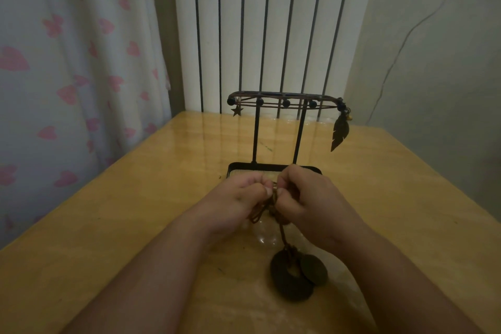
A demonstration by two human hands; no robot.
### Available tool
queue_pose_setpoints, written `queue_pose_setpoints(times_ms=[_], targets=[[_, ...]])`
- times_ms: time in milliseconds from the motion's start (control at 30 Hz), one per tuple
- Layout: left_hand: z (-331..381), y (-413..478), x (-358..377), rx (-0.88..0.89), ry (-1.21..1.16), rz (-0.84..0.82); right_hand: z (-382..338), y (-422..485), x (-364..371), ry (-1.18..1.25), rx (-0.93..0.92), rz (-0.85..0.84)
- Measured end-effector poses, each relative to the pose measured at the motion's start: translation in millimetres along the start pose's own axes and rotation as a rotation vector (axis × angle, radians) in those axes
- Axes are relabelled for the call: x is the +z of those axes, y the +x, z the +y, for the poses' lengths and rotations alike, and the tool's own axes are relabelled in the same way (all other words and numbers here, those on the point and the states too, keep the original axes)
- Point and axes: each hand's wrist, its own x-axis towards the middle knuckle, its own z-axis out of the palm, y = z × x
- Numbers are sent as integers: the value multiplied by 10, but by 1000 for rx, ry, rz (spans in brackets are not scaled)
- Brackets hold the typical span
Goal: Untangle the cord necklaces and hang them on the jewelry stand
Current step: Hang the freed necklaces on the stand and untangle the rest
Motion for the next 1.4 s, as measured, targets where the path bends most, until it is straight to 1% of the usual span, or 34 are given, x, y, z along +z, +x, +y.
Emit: queue_pose_setpoints(times_ms=[67, 167, 400, 533, 633, 800, 867, 933, 1100, 1267, 1400], targets=[[3, 10, 4, 7, 51, 44, 18, -2, -19, -6, -6, 14], [25, 33, 5, 34, 166, 96, 35, 3, -39, -62, -26, 86], [87, 11, 38, 59, 337, 94, 16, 23, -48, -229, -24, 29], [95, 10, 43, 63, 306, 58, -8, 31, -56, -241, -20, -22], [79, 20, 36, 40, 230, 41, -5, 27, -37, -229, -24, -32], [96, 10, 44, 16, 79, 5, 3, 7, -14, -171, -38, 19], [95, 13, 40, 18, 49, 16, -4, 1, -3, -103, -39, 51], [92, 16, 31, 23, 52, 49, -8, -4, 0, -35, -33, 76], [60, 28, 30, 30, 109, 94, 21, -8, -39, -49, -60, 117], [25, 35, 50, 19, 193, 82, 20, 9, -46, -199, -40, 69], [16, 42, 32, 8, 209, 113, 18, 18, -56, -248, -58, 50]])
